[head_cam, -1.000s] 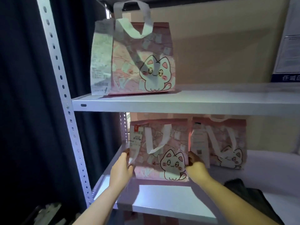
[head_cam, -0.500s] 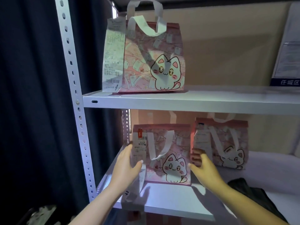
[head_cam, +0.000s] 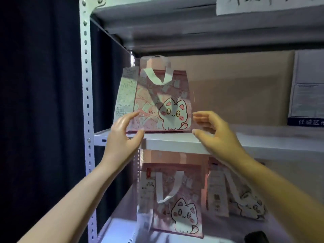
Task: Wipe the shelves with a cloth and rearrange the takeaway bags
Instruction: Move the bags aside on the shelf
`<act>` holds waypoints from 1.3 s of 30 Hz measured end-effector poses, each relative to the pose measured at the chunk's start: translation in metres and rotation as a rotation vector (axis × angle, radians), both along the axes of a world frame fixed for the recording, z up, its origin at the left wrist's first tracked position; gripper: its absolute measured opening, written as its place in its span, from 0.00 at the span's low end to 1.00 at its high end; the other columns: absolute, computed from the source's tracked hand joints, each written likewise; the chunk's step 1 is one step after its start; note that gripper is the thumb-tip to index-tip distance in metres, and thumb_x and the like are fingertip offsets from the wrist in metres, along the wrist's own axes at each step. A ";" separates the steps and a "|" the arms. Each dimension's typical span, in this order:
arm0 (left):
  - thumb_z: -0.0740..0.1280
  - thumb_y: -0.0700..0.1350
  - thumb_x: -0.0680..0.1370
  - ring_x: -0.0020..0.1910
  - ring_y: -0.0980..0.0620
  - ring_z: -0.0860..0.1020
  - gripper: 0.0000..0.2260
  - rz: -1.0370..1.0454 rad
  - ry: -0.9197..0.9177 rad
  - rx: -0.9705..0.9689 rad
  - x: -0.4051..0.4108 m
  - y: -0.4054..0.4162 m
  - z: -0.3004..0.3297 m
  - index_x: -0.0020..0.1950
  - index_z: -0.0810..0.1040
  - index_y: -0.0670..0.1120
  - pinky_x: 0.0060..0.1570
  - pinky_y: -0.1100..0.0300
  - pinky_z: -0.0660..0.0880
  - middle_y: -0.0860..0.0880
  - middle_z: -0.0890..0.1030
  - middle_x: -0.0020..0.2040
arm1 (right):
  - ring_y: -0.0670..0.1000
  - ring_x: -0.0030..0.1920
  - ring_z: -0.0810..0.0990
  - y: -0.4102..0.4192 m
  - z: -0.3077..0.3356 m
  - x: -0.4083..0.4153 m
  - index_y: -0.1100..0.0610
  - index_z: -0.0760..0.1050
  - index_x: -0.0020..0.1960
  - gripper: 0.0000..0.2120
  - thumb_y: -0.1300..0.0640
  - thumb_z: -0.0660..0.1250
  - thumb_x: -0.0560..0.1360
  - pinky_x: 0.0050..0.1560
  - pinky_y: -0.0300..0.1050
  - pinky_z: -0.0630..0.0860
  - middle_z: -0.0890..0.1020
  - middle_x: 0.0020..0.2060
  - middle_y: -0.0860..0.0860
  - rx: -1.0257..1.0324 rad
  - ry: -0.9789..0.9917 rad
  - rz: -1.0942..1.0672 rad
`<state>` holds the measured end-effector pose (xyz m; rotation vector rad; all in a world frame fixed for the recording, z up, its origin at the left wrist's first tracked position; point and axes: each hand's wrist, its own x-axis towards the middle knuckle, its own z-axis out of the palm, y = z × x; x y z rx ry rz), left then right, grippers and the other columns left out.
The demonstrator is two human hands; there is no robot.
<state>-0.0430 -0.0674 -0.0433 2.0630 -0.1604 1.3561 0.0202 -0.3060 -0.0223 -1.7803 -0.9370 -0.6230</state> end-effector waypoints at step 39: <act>0.75 0.43 0.67 0.53 0.54 0.80 0.26 -0.056 -0.084 -0.338 -0.081 -0.105 0.025 0.63 0.69 0.52 0.54 0.51 0.79 0.51 0.79 0.56 | 0.43 0.45 0.83 -0.121 0.022 -0.071 0.49 0.71 0.64 0.23 0.63 0.70 0.72 0.42 0.41 0.77 0.84 0.48 0.44 0.180 0.387 0.303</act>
